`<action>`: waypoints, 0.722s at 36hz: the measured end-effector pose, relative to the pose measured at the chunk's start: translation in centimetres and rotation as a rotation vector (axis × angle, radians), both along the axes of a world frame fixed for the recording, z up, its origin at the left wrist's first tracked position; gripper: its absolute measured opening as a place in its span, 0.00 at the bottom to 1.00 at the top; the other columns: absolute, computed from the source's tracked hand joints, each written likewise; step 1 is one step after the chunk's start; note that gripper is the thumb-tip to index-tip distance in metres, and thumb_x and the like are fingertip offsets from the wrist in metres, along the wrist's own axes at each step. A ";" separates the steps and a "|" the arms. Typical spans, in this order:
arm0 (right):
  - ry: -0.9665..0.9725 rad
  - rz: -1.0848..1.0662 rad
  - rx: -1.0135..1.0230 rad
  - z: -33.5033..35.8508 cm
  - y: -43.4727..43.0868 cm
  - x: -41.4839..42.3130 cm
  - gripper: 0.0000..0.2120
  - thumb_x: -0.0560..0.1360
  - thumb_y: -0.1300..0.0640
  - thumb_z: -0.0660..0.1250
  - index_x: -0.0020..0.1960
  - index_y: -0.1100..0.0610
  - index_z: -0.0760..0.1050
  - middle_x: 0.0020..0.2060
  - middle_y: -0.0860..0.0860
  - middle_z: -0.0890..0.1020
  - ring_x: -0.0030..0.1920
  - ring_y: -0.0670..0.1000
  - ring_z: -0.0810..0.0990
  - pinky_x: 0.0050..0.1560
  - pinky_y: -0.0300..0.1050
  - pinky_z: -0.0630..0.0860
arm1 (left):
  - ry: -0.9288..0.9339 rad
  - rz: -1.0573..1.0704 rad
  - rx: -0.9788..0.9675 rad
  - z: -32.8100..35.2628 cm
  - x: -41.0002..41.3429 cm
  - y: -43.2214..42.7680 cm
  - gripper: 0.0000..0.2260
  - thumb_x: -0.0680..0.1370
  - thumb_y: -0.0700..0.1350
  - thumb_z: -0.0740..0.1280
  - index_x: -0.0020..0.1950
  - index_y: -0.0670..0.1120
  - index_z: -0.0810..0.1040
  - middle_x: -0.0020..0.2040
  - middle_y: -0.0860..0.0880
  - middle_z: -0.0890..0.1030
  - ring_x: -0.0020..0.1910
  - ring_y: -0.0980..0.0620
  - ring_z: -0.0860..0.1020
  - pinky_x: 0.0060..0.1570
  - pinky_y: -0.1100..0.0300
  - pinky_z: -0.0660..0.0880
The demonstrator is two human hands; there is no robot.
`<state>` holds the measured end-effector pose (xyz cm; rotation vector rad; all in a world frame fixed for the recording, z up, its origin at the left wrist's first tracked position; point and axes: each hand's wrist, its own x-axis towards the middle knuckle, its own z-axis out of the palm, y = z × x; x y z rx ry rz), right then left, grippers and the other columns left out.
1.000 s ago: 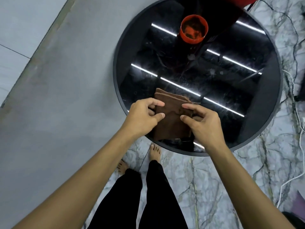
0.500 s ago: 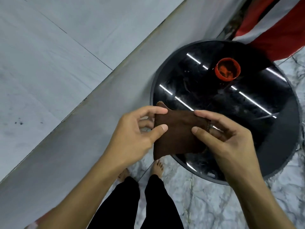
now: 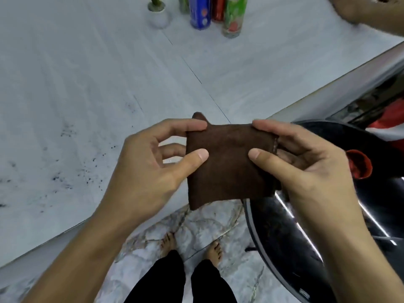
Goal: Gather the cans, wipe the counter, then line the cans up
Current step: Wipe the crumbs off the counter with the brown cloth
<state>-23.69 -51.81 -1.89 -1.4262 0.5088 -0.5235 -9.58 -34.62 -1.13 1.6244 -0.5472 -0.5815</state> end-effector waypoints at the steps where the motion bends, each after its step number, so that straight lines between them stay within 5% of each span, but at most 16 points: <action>1: -0.001 0.015 -0.003 0.3 0.1 1.2 0.17 0.73 0.61 0.77 0.60 0.49 0.84 0.47 0.70 0.82 0.48 0.79 0.77 0.53 0.74 0.77 | -0.019 0.022 -0.001 0.3 0.8 0.4 0.15 0.73 0.42 0.75 0.59 0.52 0.84 0.56 0.51 0.86 0.45 0.46 0.87 0.48 0.52 0.84; 11: 0.009 0.150 -0.068 0.4 1.3 11.6 0.18 0.74 0.64 0.75 0.60 0.48 0.84 0.53 0.50 0.86 0.46 0.62 0.86 0.50 0.58 0.85 | -0.102 0.177 0.059 0.5 8.2 3.0 0.16 0.74 0.43 0.75 0.61 0.54 0.84 0.60 0.55 0.84 0.46 0.46 0.87 0.51 0.40 0.83; 20: 0.148 0.180 -0.110 -3.3 2.4 15.5 0.18 0.75 0.62 0.74 0.60 0.44 0.83 0.55 0.47 0.86 0.43 0.57 0.87 0.49 0.59 0.85 | -0.001 0.205 0.183 -2.9 11.7 4.1 0.17 0.76 0.38 0.75 0.62 0.54 0.83 0.59 0.57 0.84 0.45 0.51 0.87 0.53 0.51 0.83; 26: 0.246 0.181 -0.147 -4.4 3.1 15.5 0.19 0.75 0.62 0.73 0.59 0.42 0.83 0.51 0.45 0.87 0.40 0.63 0.85 0.45 0.64 0.84 | 0.020 0.164 0.267 -4.6 12.1 4.7 0.18 0.76 0.41 0.76 0.62 0.57 0.82 0.45 0.55 0.87 0.42 0.55 0.86 0.47 0.63 0.82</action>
